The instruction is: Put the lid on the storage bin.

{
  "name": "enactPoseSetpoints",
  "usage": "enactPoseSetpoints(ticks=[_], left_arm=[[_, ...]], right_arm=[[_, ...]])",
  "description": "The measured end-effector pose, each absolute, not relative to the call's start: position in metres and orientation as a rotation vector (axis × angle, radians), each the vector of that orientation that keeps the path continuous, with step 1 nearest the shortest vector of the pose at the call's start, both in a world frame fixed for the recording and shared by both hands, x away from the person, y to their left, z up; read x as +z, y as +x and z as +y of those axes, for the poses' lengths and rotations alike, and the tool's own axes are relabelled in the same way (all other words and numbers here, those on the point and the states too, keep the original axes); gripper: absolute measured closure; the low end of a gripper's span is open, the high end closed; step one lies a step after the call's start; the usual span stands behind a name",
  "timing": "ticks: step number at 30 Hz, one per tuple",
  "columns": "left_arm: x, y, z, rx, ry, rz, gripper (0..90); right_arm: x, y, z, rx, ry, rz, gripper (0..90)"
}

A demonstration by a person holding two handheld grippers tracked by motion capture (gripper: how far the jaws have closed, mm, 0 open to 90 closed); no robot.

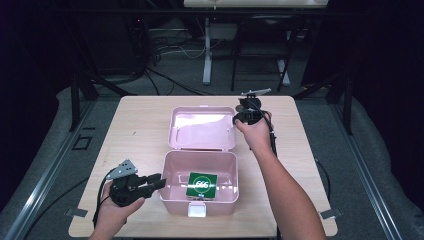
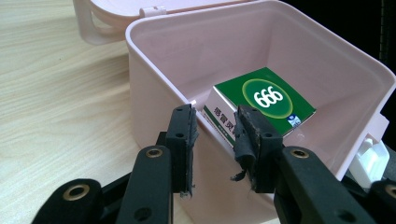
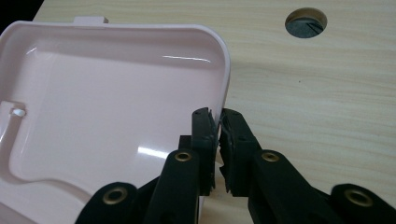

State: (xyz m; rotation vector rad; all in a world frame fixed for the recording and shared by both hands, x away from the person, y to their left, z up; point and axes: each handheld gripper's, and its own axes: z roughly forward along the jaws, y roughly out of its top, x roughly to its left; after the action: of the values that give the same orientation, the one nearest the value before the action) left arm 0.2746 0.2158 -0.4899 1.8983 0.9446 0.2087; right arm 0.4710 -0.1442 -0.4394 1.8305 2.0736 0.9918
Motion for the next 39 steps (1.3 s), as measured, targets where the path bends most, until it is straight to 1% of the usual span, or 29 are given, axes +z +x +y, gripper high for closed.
enactPoseSetpoints(ticks=[22,39], left_arm=[[-0.491,0.274,0.216,0.210,1.891,0.946,67.2],[-0.491,0.275,0.216,0.201,1.889,0.947,67.5]], right_arm=[[-0.418,0.449,-0.148,1.103,1.703,2.033,85.9],[-0.409,0.432,-0.150,1.172,1.616,2.000,86.5]])
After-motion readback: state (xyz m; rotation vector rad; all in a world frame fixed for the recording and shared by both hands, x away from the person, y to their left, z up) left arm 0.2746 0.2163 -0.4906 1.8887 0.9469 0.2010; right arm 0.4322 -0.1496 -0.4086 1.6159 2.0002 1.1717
